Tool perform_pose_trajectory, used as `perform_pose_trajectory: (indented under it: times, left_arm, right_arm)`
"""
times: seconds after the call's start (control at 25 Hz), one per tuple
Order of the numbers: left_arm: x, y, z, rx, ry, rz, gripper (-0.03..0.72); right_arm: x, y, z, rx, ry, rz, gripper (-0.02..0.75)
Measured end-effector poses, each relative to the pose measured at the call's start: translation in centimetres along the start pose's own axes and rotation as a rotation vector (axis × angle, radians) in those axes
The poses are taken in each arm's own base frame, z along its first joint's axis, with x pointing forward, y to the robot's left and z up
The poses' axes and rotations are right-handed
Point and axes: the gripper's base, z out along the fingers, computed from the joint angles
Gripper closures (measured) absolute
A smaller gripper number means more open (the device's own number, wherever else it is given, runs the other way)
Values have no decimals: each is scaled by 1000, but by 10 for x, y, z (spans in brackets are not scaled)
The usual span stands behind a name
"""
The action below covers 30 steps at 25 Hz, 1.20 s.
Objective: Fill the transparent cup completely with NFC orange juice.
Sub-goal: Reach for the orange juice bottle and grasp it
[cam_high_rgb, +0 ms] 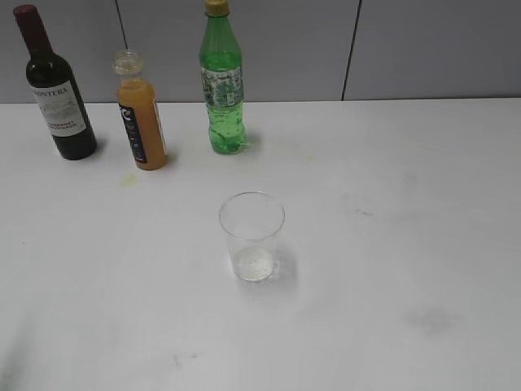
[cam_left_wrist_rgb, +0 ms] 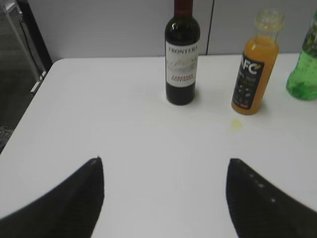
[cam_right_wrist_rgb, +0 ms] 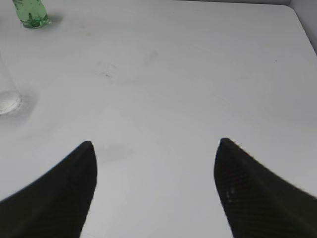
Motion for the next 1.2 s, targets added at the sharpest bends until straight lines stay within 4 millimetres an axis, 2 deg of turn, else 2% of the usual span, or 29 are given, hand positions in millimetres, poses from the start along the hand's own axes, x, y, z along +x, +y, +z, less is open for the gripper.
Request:
perform_pose_trajectory:
  times: [0.16,0.28,0.48,0.84,1.2]
  left_arm:
    - [3,-1,18,-13,-128,-24,102]
    - [7,-3,32,0,-150,-21,102]
    - [1,-14,54,59,-204,0,102]
    - [12,-21,106,63,-196,-8,102]
    - [28,-25,137,69,-172,-26,102]
  right_arm:
    - [0,0,0,0,0,0,163]
    - [0,0,0,0,0,0,163]
    - [0,0,0,0,0,0,163]
    - [0,0,0,0,0,0,163]
    - [0,0,0,0,0,0,163]
